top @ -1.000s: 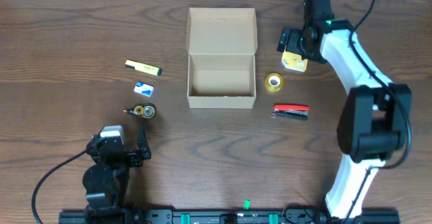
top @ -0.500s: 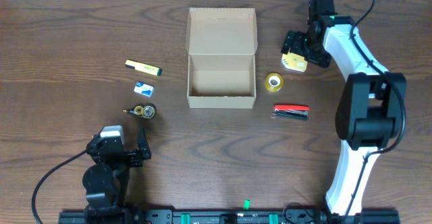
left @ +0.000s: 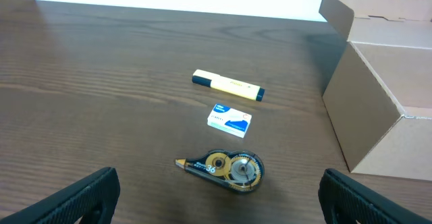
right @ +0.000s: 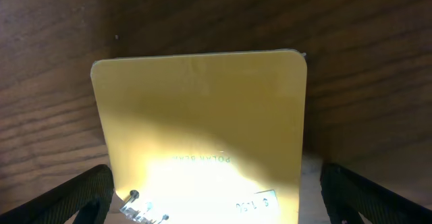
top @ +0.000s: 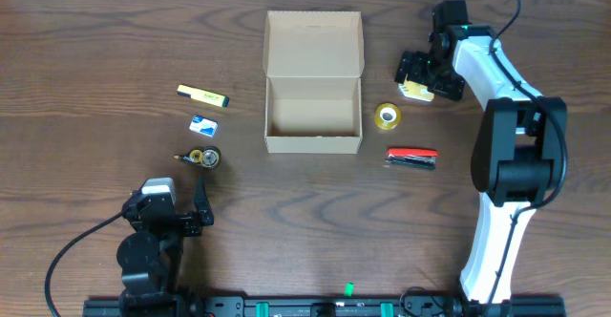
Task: Pack container
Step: 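Grasp the yellow sticky-note pad with the right gripper and lift, then carry the sticky-note pad into the box and release it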
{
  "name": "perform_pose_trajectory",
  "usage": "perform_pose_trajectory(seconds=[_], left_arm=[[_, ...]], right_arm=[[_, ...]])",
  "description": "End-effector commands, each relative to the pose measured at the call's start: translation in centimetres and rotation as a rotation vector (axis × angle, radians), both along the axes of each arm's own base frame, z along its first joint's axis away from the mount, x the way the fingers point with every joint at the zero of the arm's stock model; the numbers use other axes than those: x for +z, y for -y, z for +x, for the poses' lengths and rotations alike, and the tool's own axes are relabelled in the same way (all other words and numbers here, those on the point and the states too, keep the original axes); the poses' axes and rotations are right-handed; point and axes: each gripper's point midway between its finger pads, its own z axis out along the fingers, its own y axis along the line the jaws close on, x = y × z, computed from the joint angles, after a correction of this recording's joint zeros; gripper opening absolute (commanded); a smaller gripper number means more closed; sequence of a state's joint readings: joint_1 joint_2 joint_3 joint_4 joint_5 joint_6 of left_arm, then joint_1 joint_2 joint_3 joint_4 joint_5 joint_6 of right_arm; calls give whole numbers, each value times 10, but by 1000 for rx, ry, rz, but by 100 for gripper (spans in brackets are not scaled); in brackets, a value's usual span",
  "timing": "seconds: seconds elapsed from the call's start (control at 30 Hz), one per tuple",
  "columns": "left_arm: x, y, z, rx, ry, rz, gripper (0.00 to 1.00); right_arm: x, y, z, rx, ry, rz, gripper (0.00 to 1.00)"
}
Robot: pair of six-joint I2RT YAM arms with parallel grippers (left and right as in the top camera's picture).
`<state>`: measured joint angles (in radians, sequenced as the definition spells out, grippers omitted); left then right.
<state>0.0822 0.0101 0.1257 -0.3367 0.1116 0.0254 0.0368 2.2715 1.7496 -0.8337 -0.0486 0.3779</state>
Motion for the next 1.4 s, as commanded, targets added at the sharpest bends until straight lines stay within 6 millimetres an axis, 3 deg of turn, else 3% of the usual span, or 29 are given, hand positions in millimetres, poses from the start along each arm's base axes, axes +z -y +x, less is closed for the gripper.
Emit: perform_pose_trajectory(seconds=[0.0, 0.23, 0.37, 0.63, 0.87, 0.97, 1.1, 1.37], left_arm=[[-11, -1, 0, 8, -23, -4, 95], [-11, -1, 0, 8, -23, -4, 95], [-11, -1, 0, 8, -23, -4, 95], [-11, -1, 0, 8, -23, -4, 95], [-11, -1, 0, 8, -23, -4, 95], [-11, -1, 0, 8, -23, -4, 95], [-11, -1, 0, 8, -23, -4, 95], [-11, -1, 0, 8, -23, -4, 95]], right_arm=[[-8, 1, 2, 20, -9, -30, 99], [-28, -6, -2, 117, -41, -71, 99], [-28, -10, -1, 150, -34, -121, 99], [-27, -14, 1, 143, -23, -117, 83], [-27, -14, 2, 143, -21, -117, 81], [-23, -17, 4, 145, -11, -101, 70], [2, -19, 15, 146, 20, -94, 62], [93, -31, 42, 170, 116, -94, 58]])
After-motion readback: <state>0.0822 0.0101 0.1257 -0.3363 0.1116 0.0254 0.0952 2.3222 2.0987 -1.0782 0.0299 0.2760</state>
